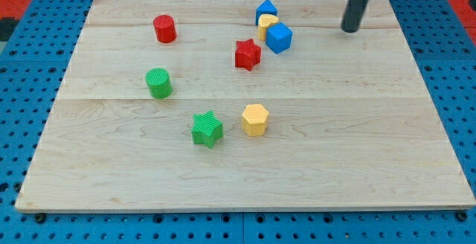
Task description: Slightly push blue triangle towards left
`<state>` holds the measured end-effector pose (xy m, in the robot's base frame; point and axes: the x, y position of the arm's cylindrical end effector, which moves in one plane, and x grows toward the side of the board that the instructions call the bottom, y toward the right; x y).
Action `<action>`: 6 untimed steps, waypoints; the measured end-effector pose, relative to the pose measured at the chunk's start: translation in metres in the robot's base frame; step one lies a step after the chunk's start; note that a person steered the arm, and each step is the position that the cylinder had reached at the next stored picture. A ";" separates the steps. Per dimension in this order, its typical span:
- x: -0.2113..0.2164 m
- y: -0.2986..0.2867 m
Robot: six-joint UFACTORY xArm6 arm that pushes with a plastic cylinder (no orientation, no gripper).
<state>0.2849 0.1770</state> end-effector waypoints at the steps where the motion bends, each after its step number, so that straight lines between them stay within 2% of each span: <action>1: -0.002 -0.063; 2: -0.002 -0.121; 3: -0.003 -0.096; 4: -0.026 -0.042; 5: -0.064 -0.048; 6: -0.055 -0.084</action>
